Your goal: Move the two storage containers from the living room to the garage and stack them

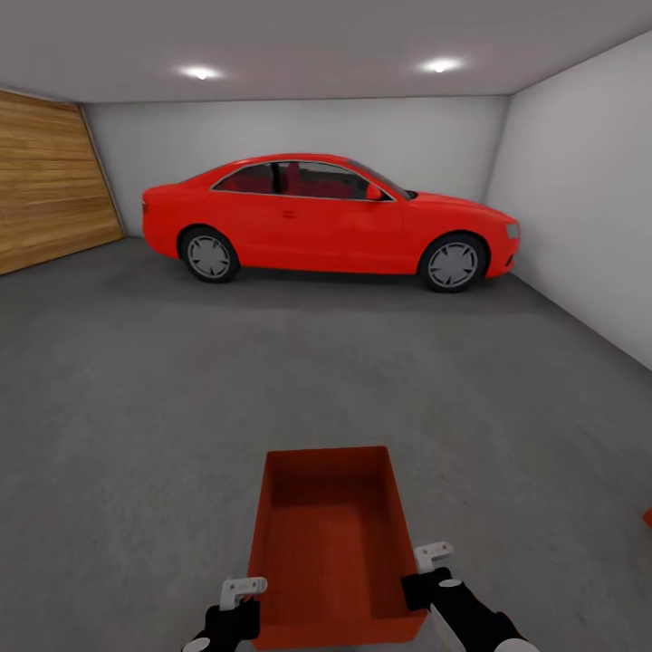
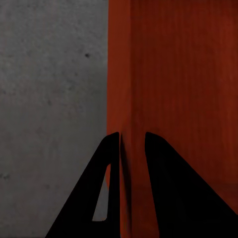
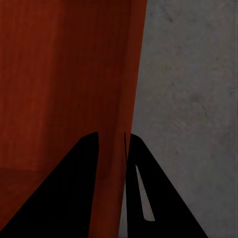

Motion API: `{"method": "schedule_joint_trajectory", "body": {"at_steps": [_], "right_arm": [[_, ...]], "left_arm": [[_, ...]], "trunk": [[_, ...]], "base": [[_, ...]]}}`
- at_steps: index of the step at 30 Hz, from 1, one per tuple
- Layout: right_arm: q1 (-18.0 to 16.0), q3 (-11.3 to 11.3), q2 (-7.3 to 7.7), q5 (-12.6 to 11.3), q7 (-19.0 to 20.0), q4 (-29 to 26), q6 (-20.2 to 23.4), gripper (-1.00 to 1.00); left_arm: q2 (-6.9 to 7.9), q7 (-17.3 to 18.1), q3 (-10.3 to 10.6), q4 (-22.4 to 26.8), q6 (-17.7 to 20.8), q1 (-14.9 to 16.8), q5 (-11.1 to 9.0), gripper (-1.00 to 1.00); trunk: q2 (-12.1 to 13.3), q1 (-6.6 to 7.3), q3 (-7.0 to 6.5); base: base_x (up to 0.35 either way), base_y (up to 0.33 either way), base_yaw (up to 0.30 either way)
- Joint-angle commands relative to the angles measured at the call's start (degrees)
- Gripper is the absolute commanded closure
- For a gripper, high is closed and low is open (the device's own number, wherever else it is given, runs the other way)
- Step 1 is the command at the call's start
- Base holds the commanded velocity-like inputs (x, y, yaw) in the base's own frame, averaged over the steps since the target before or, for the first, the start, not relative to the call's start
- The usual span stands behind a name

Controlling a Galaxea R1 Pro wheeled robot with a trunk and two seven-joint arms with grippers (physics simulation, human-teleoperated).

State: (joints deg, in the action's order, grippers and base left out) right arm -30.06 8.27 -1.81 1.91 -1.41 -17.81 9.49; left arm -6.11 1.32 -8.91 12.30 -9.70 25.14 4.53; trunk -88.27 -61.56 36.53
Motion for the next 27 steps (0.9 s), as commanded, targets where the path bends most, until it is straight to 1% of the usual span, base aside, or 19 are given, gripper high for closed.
{"method": "schedule_joint_trajectory", "body": {"at_steps": [1, 27], "right_arm": [[0.0, 2.4, 1.02, 0.9, 3.1, -0.2, -2.8, 1.0], [0.0, 2.4, 1.06, 1.0, 3.1, -0.2, -2.9, 1.0]], "left_arm": [[0.67, -0.2, -0.1, -0.2, -0.2, 0.1, 0.7, 1.0], [0.67, -0.2, -0.1, -0.2, -0.2, 0.1, 0.7, 1.0]], "trunk": [[0.0, -0.03, 0.05], [0.0, -0.03, 0.05]], "base": [[0.308, 0.0, 0.0], [0.308, 0.0, 0.0]]}}
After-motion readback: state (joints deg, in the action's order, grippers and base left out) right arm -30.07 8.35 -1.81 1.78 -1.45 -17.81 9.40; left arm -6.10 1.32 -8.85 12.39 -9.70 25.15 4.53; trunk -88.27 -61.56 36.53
